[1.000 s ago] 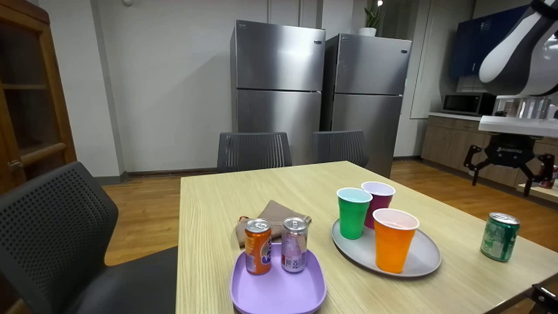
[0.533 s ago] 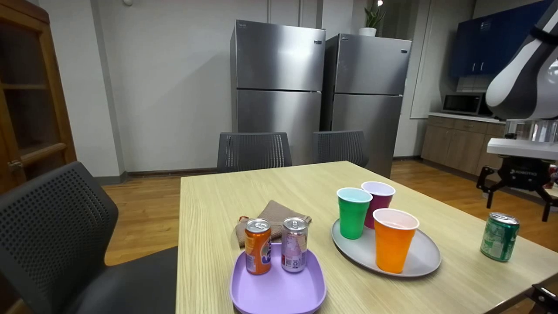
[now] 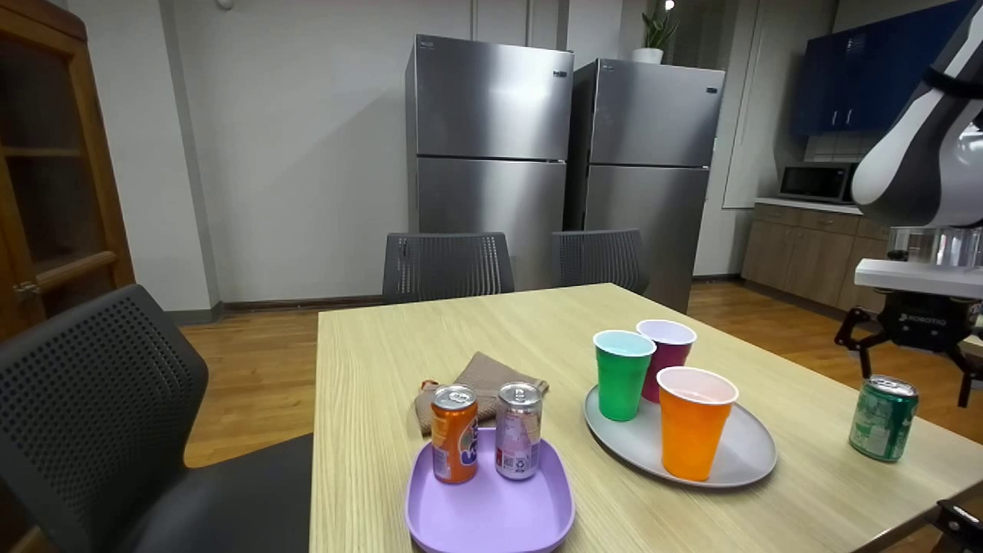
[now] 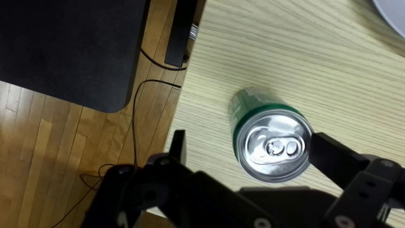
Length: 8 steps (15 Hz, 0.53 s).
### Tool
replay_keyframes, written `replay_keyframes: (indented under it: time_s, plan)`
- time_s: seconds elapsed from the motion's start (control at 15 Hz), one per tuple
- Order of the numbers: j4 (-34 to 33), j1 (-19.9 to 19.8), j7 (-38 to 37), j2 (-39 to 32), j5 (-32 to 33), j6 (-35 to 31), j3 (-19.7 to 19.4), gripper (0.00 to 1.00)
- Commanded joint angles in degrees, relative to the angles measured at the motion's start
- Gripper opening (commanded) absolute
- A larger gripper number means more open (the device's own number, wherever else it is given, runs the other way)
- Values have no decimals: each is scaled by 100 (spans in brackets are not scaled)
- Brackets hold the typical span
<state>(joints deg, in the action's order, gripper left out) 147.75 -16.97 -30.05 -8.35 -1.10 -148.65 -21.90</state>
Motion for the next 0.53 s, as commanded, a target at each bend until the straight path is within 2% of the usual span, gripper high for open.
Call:
replay_keyframes:
  time_s: [0.0,0.47]
  plan:
    - [-43,77,-143,-88,-111,-27,3,100]
    - [-84,79,-118,12,-155,23,-10,100]
